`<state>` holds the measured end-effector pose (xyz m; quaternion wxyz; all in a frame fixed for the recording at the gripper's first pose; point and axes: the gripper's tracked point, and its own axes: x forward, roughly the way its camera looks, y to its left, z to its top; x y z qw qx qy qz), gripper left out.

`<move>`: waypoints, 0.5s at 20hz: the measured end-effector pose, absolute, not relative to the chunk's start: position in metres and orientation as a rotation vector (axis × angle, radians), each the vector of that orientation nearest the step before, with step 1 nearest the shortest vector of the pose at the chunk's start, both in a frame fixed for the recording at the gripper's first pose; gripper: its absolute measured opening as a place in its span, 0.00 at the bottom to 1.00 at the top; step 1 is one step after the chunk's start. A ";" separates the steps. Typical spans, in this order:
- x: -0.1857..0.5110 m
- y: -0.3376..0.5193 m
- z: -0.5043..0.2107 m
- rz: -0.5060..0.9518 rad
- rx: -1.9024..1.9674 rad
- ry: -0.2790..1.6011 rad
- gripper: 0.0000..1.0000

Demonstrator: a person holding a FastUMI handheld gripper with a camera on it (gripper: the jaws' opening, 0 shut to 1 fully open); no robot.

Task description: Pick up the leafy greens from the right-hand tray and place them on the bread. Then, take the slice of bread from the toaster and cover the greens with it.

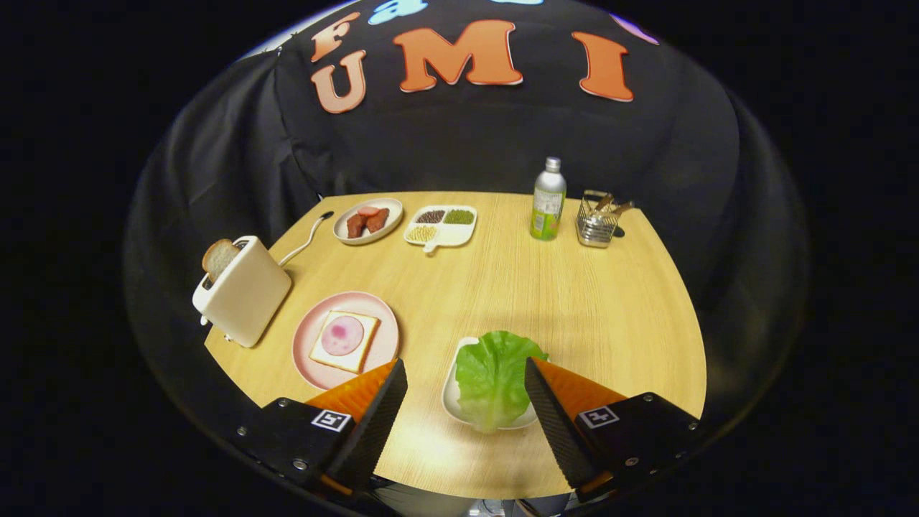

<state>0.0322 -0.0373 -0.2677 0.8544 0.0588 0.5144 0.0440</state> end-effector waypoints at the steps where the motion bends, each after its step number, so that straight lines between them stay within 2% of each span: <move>1: 0.031 -0.040 -0.278 0.091 0.123 1.114 0.99; 10: 0.025 -0.045 -0.356 0.081 0.113 1.320 0.99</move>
